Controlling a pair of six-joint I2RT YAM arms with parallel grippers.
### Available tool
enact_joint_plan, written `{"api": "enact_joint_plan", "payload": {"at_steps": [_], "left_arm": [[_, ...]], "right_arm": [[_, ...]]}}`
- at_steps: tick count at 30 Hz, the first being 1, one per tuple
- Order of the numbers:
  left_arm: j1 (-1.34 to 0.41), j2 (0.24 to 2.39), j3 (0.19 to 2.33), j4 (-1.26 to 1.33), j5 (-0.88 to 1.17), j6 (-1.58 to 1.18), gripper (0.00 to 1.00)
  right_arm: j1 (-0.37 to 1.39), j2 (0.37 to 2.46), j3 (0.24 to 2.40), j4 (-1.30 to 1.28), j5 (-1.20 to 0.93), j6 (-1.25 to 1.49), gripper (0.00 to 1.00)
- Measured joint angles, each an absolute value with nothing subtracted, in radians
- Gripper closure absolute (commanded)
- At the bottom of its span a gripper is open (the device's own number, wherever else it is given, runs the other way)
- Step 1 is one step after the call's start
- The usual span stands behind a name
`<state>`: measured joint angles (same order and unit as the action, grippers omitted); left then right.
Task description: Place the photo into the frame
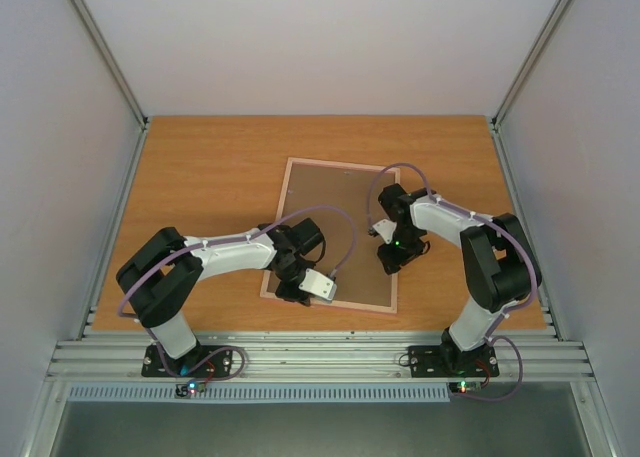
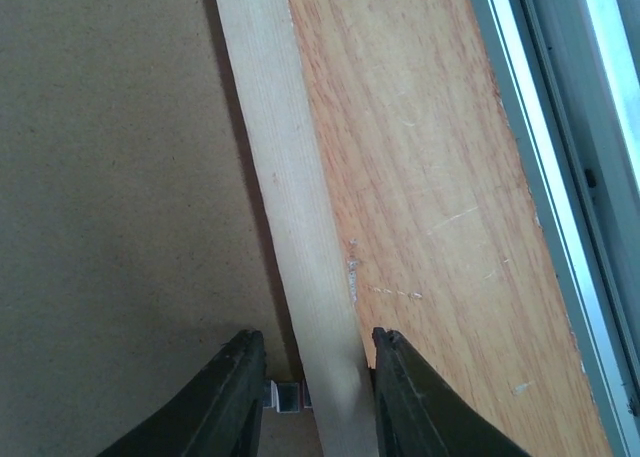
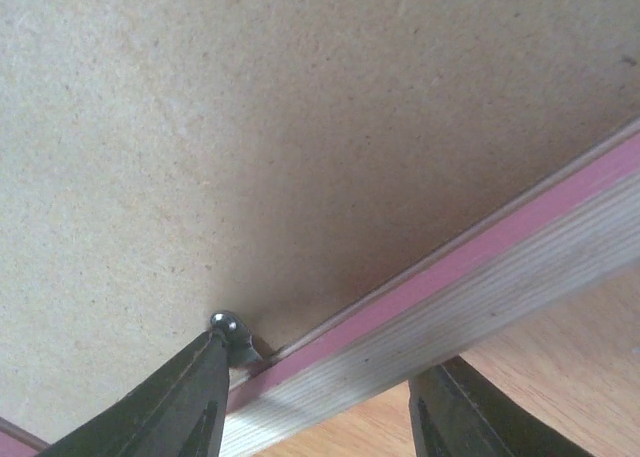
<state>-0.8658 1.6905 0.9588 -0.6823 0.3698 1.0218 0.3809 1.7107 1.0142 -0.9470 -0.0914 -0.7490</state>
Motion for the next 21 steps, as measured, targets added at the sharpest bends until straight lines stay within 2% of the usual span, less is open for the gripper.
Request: {"api": "enact_joint_plan", "payload": {"at_steps": [4, 7, 13, 21], "left_arm": [[-0.866, 1.689, 0.957, -0.682, 0.371, 1.022, 0.71], [-0.866, 1.688, 0.954, -0.682, 0.373, 1.024, 0.71], [-0.866, 1.685, 0.953, -0.677, 0.369, 1.023, 0.63], [-0.836, 1.645, 0.971, -0.674, 0.354, 0.936, 0.54]], "right_arm": [[0.381, 1.705, 1.009, -0.951, -0.087, -0.77, 0.56], [0.381, 1.702, 1.007, -0.95, -0.085, -0.768, 0.55], [0.381, 1.701, 1.012, -0.956, -0.084, -0.786, 0.38], [0.317, 1.701, 1.154, -1.002, -0.16, -0.775, 0.27]]}}
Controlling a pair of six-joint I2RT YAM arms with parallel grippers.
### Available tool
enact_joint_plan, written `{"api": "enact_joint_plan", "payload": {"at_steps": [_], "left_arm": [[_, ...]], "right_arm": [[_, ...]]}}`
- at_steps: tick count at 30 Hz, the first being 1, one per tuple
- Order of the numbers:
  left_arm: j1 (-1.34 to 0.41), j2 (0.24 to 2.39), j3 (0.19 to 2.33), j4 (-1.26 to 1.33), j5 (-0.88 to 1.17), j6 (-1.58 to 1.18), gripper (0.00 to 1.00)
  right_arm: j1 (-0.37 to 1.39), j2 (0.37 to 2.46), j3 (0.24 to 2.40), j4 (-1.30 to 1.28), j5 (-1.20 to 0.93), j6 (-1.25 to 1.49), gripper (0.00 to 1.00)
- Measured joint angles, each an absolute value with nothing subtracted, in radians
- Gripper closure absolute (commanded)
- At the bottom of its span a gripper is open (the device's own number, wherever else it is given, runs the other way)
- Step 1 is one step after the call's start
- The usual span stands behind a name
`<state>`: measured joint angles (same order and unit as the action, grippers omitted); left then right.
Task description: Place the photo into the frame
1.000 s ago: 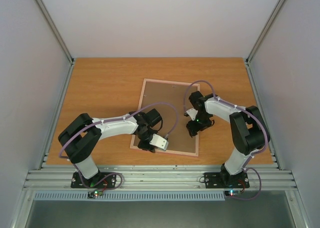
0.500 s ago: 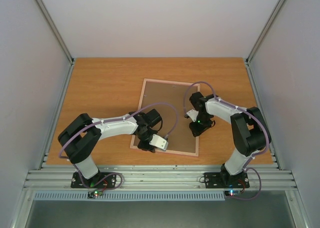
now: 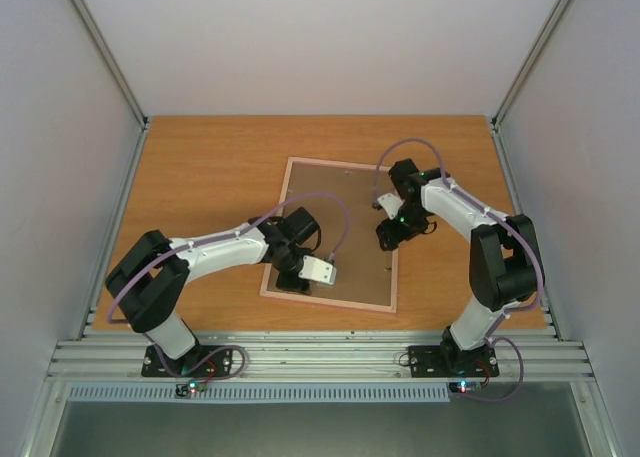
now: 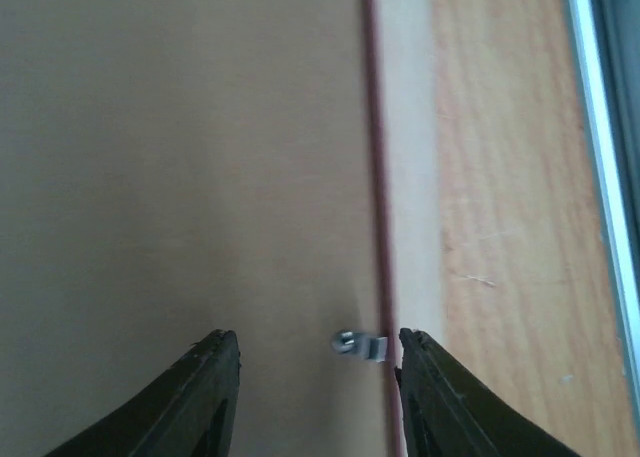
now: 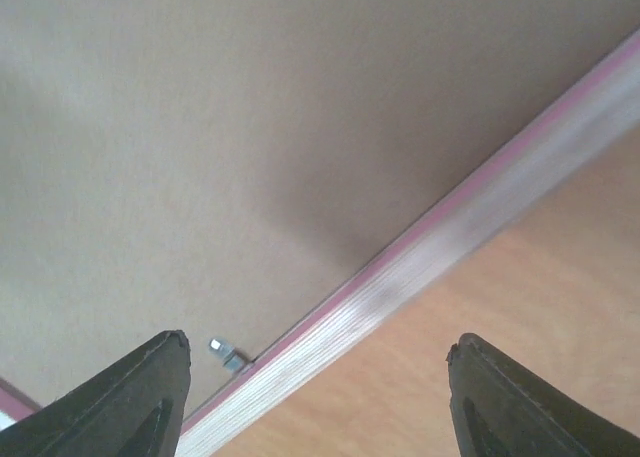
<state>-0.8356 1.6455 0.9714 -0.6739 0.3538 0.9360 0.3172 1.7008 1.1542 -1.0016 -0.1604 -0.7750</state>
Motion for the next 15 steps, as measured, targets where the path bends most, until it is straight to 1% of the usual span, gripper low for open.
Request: {"api": "enact_joint_plan", "payload": {"at_steps": [4, 9, 15], "left_arm": [[-0.799, 1.608, 0.998, -0.661, 0.351, 0.887, 0.53], [-0.752, 1.605, 1.004, -0.651, 0.342, 0.842, 0.53], [-0.728, 1.605, 1.004, -0.645, 0.324, 0.813, 0.53]], "right_arm": [[0.266, 1.731, 1.27, -1.001, -0.173, -0.759, 0.18], [0.217, 1.865, 1.462, -1.004, -0.184, -0.714, 0.19], [0.2, 2.025, 1.626, -1.003, -0.171, -0.673, 0.24]]}}
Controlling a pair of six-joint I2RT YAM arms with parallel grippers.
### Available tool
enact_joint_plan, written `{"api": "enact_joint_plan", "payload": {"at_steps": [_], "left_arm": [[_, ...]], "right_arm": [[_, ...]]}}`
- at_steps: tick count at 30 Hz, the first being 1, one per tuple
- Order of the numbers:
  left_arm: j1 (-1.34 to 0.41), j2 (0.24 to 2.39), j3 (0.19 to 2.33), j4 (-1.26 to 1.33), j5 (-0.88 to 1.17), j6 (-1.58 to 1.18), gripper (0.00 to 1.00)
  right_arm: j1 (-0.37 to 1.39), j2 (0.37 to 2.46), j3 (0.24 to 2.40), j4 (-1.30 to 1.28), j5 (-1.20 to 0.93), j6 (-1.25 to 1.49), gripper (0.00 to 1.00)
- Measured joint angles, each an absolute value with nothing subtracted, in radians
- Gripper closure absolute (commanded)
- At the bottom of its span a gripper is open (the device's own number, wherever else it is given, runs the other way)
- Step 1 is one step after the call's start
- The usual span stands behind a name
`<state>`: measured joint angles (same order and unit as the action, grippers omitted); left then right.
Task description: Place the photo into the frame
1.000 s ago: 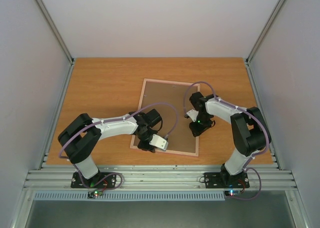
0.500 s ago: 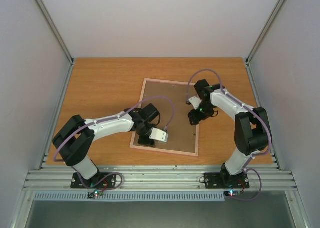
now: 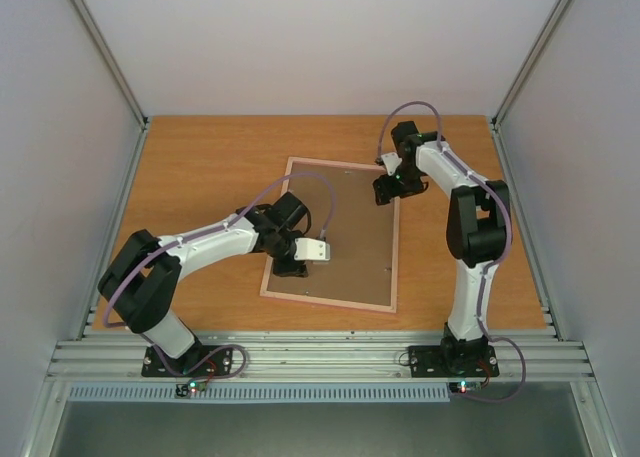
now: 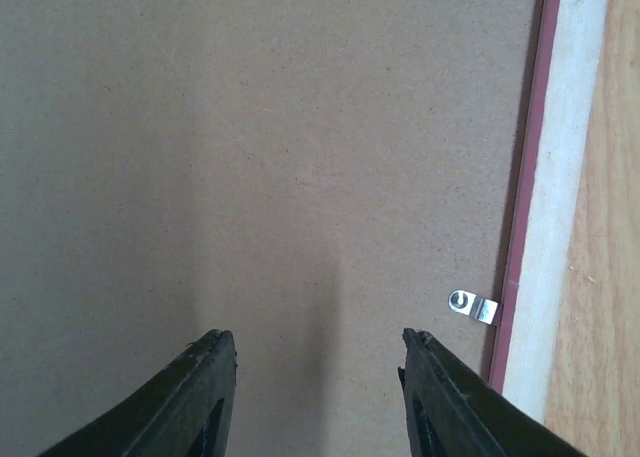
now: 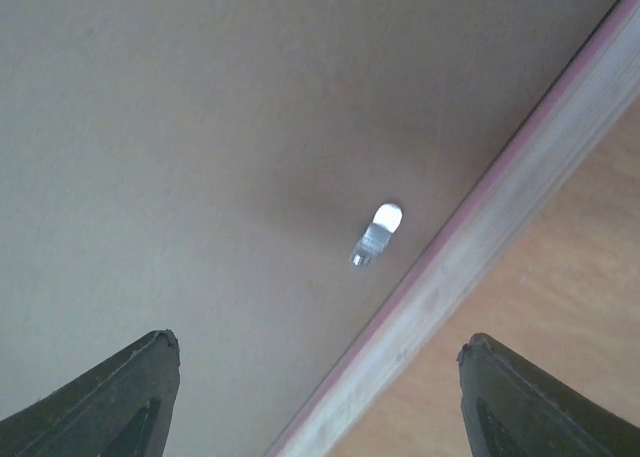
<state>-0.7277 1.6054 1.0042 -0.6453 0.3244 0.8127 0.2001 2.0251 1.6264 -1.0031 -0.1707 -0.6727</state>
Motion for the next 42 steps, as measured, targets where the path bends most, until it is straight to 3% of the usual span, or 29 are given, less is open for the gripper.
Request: {"api": "enact_joint_plan", "payload": {"at_steps": [6, 15, 25, 32, 34, 37, 42], "left_arm": [[-0.728, 1.609, 1.004, -0.64, 0.32, 0.799, 0.53], [-0.728, 1.612, 1.005, -0.63, 0.316, 0.788, 0.53], [-0.728, 1.627, 1.021, -0.627, 0.316, 0.789, 0.53], [-0.728, 1.631, 1.021, -0.626, 0.309, 0.788, 0.54], [-0.728, 1.631, 1.021, -0.626, 0.308, 0.788, 0.54], [-0.728, 1.631, 1.021, -0.626, 0.308, 0.788, 0.54], [-0.728, 1.631, 1.021, -0.625, 0.308, 0.788, 0.54]], "right_arm": [[0.2, 2.135, 1.74, -1.01, -0.128, -0.643, 0.31], [0.178, 2.181, 1.75, -1.01, -0.083, -0.592, 0.32], [0.157, 2.238, 1.798, -1.047, -0.12, -0.517, 0.56], [0.143, 2.234, 1.791, -1.04, -0.131, -0.478, 0.65], [0.138, 2.233, 1.791, -1.04, -0.135, -0.472, 0.64], [0.134, 2.234, 1.79, -1.04, -0.141, -0.464, 0.53], [0.124, 2.234, 1.79, -1.037, -0.149, -0.446, 0.6]]}}
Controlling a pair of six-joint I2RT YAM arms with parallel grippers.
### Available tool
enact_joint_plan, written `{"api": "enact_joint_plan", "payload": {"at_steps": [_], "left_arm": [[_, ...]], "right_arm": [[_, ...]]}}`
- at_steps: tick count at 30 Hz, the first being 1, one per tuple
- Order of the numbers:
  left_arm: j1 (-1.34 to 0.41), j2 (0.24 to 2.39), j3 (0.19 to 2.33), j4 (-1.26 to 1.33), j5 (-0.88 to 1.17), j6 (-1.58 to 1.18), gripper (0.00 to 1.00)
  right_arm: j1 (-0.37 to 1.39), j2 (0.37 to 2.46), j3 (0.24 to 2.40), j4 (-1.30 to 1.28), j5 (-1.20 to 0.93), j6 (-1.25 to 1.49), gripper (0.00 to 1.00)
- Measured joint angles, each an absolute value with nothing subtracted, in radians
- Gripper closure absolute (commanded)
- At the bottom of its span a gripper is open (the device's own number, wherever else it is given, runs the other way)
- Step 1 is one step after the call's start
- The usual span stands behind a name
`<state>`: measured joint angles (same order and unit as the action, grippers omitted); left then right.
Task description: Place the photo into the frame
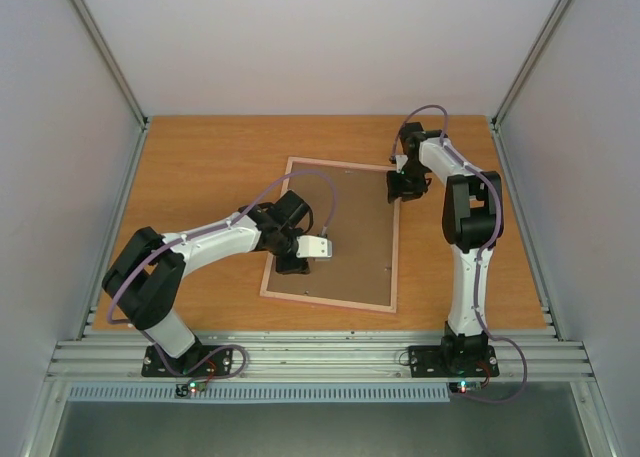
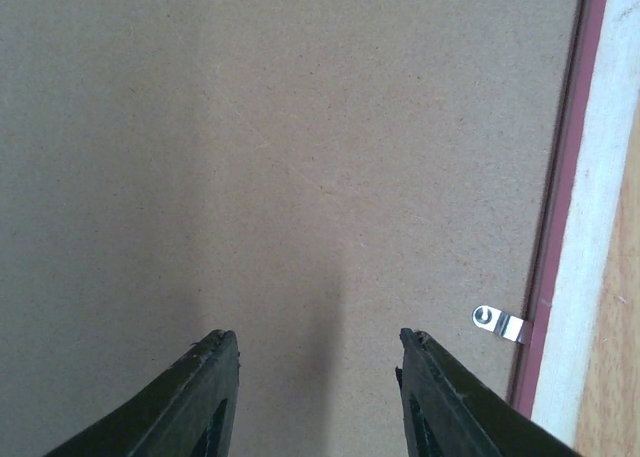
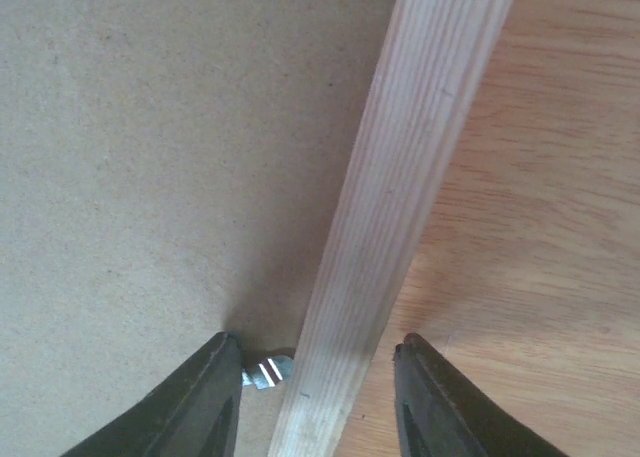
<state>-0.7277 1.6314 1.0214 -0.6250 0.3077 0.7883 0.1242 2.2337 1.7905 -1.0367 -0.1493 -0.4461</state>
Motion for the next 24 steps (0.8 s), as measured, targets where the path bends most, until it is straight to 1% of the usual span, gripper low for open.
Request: {"api": "enact_joint_plan", "payload": {"at_steps": [3, 8, 10, 16, 21, 24], "left_arm": [[-0.728, 1.631, 1.021, -0.625, 0.308, 0.788, 0.55], [-0.728, 1.631, 1.021, -0.624, 0.307, 0.788, 0.55], [-0.728, 1.631, 1.021, -0.624, 0.306, 0.788, 0.55], [-0.727, 1.631, 1.021, -0.623, 0.305, 0.779, 0.52], [-0.704, 1.631, 1.044, -0.625, 0.309, 0.741, 0.49], [-0.656, 1.631, 1.077, -0.627, 0.316, 0.703, 0.48]], "right_arm": [[0.125, 2.234, 1.79, -1.037, -0.154, -0.442, 0.66], [0.124, 2.234, 1.79, -1.04, -0.149, -0.443, 0.79], [0.123, 2.231, 1.787, -1.034, -0.142, -0.448, 0.79], [0.123, 2.221, 1.768, -1.012, -0.149, -0.461, 0.63], [0.121, 2.22, 1.779, -1.013, -0.155, -0.504, 0.4], [0.121, 2.22, 1.808, -1.012, -0.177, -0.551, 0.28]]}}
